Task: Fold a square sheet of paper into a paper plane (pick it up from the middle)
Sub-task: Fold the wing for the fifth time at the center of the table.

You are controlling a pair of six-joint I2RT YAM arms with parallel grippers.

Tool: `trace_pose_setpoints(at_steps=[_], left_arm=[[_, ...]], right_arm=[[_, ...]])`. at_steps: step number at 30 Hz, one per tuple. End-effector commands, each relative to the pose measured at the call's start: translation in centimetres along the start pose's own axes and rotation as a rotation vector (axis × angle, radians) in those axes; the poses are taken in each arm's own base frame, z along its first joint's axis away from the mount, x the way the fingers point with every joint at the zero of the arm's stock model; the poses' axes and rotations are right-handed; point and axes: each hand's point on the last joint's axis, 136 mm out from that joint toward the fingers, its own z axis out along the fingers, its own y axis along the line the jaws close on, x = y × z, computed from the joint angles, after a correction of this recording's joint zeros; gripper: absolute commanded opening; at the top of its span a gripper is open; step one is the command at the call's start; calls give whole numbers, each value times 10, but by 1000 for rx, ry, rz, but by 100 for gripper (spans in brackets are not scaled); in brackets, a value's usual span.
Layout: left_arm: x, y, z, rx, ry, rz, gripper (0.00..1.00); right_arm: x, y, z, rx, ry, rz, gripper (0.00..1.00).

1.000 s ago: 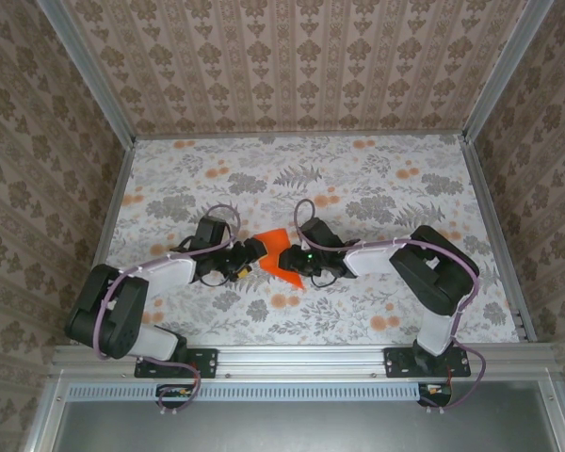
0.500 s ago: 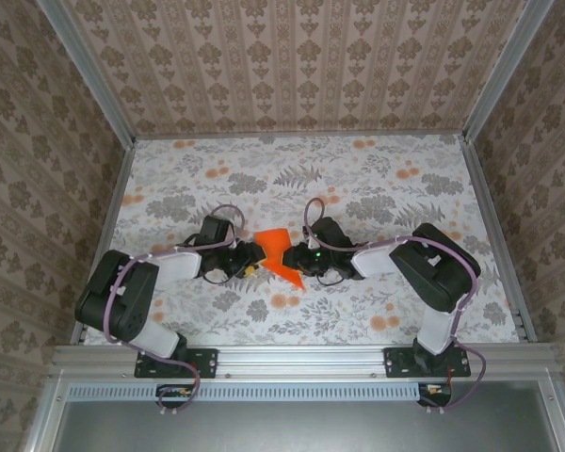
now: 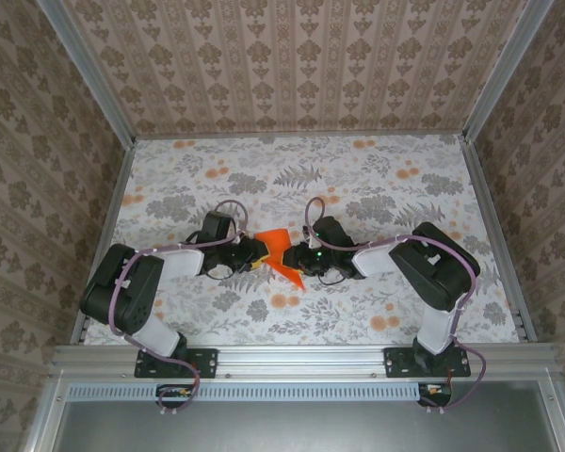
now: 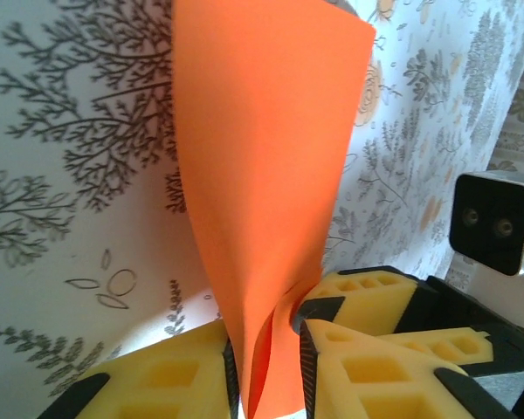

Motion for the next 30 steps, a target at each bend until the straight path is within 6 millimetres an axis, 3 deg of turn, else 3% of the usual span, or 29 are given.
trace_pose_setpoints(at_steps=[1, 6, 11, 14, 18, 23, 30], left_arm=[[-1, -16, 2, 54, 15, 20, 21], [-1, -20, 1, 70, 25, 27, 9], [-2, -25, 0, 73, 26, 17, 6], [7, -30, 4, 70, 52, 25, 5], [6, -32, 4, 64, 49, 8, 4], [6, -32, 5, 53, 50, -8, 4], [4, -32, 5, 47, 46, -17, 4]], right_arm=[[8, -34, -1, 111, 29, -23, 40], [-3, -4, -24, 103, -22, -191, 55], [-6, -11, -45, 293, -85, -377, 62], [-8, -13, -57, 416, -143, -496, 63], [-4, 6, -67, 508, -242, -700, 62], [7, 26, -61, 549, -291, -872, 58], [9, 25, -33, 653, -269, -930, 57]])
